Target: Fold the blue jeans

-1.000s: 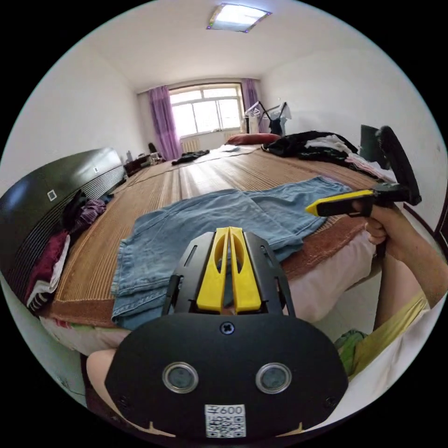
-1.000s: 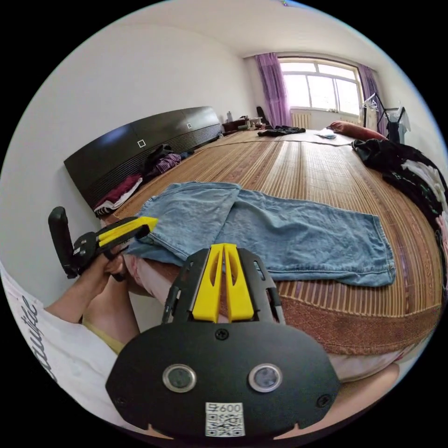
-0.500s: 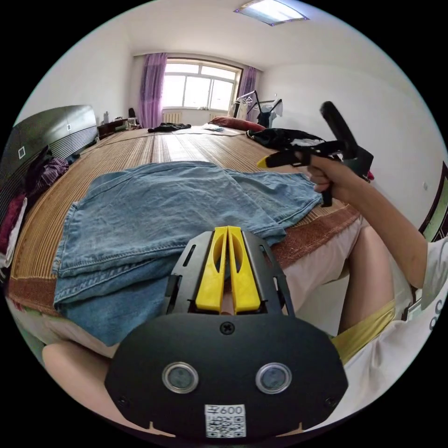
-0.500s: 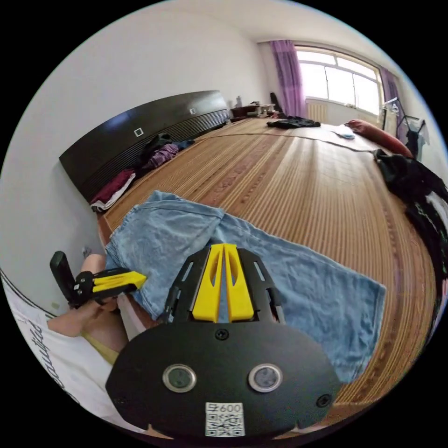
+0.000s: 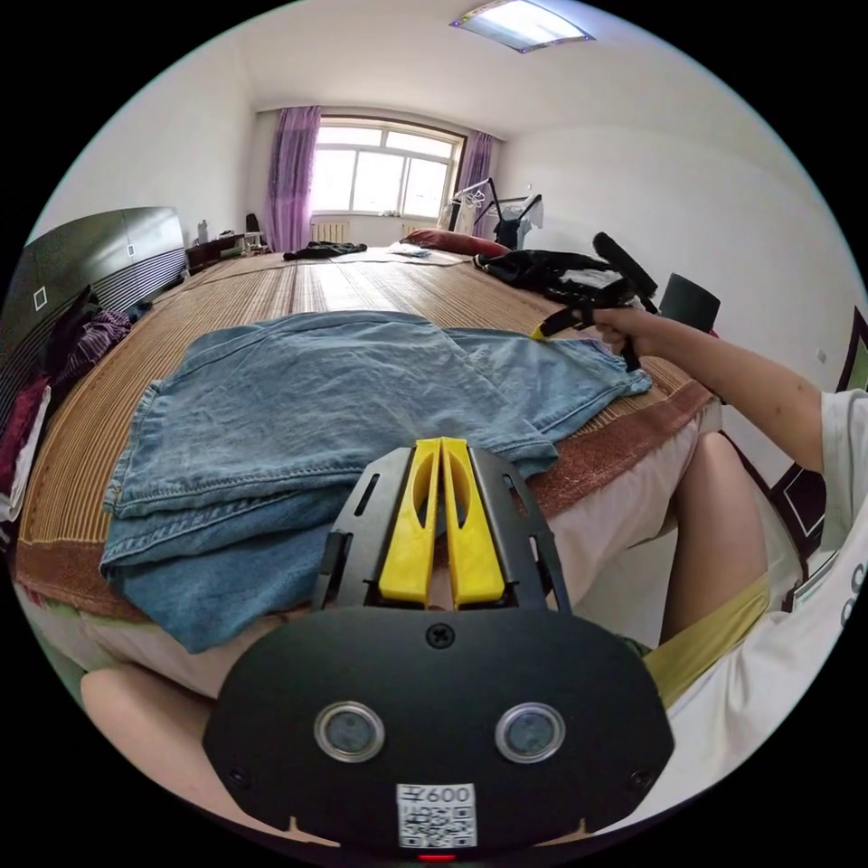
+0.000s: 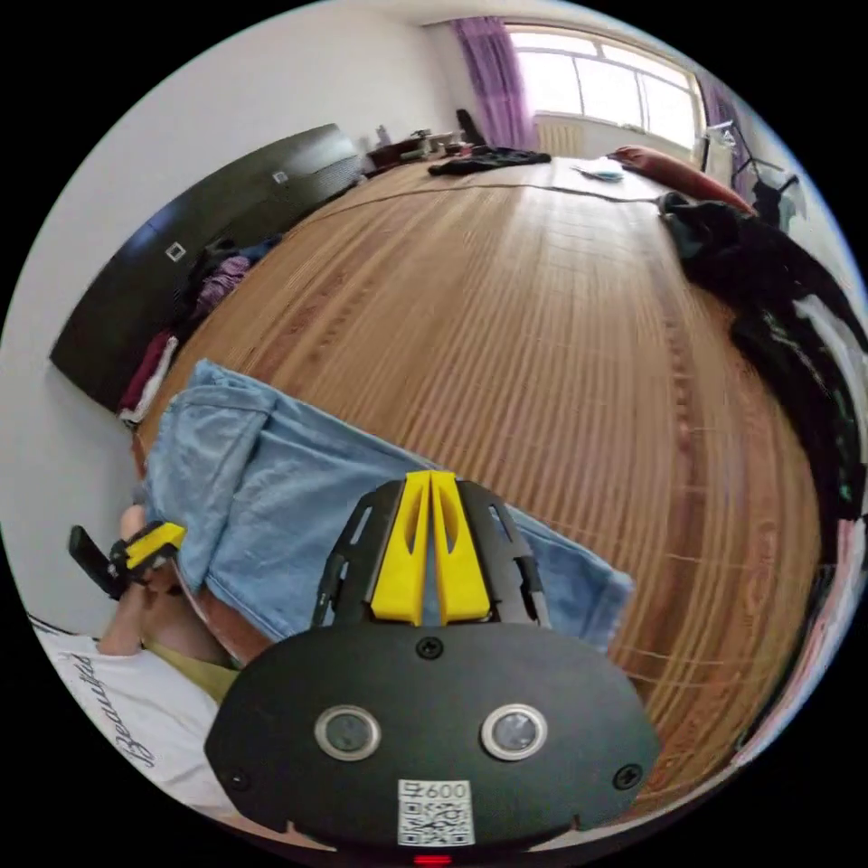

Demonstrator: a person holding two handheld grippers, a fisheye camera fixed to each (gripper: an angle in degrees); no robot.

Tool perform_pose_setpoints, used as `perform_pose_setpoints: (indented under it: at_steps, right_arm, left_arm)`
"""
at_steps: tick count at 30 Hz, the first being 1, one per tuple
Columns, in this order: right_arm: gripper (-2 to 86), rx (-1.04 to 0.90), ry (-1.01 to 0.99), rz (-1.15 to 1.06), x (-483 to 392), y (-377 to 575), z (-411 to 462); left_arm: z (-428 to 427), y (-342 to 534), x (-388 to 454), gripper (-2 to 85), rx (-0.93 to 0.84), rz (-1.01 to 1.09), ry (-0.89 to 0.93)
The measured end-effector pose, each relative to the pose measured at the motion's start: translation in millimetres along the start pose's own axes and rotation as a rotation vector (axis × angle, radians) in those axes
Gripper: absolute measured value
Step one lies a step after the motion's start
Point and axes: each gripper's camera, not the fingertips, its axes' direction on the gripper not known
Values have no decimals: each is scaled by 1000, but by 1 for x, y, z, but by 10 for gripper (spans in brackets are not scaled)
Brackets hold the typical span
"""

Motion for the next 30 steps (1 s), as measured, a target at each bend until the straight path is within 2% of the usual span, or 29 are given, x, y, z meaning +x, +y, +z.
perform_pose_setpoints:
  at_steps: [2,4,6,8,11,12,14,15,16,18,20,21,25,28,30]
  right_arm:
    - [-9,-29,237,25,6,5,-20]
    - [-9,17,274,33,3,14,-42]
    - [-9,84,159,35,-5,24,-67]
    - [-9,139,-75,-12,-25,39,-90]
    - [-8,146,-276,-12,-48,60,-103]
    - [-8,127,-259,0,-51,62,-103]
    - [-8,11,-75,5,-55,71,-98]
    - [-8,16,-70,-17,-54,73,-101]
    - [-8,48,-78,55,-44,77,-113]
    - [-8,63,13,121,-34,80,-133]
    - [-8,99,235,201,-37,88,-158]
    - [-8,109,255,217,-38,89,-164]
    - [-3,158,41,314,-39,102,-189]
    - [21,307,19,433,-44,121,-208]
    - [54,328,33,476,-49,124,-212]
  left_arm:
    - [0,5,-1,1,7,-4,-10]
    - [1,9,-2,1,16,-2,-17]
    - [1,12,-2,1,22,2,-23]
    - [2,14,-4,1,20,7,-21]
    - [3,17,-7,2,20,1,-9]
    - [3,18,-7,2,22,0,-8]
    - [4,21,-6,2,25,-1,-10]
    - [4,21,-6,1,23,1,-11]
    - [5,21,-5,1,20,3,-13]
    - [5,22,-4,1,16,-1,-11]
    - [6,24,-4,1,23,-14,-3]
    - [6,25,-3,1,25,-15,-2]
    - [8,27,5,2,31,-8,-15]
    - [9,27,8,2,25,-13,-7]
    - [10,26,11,2,22,-11,-4]
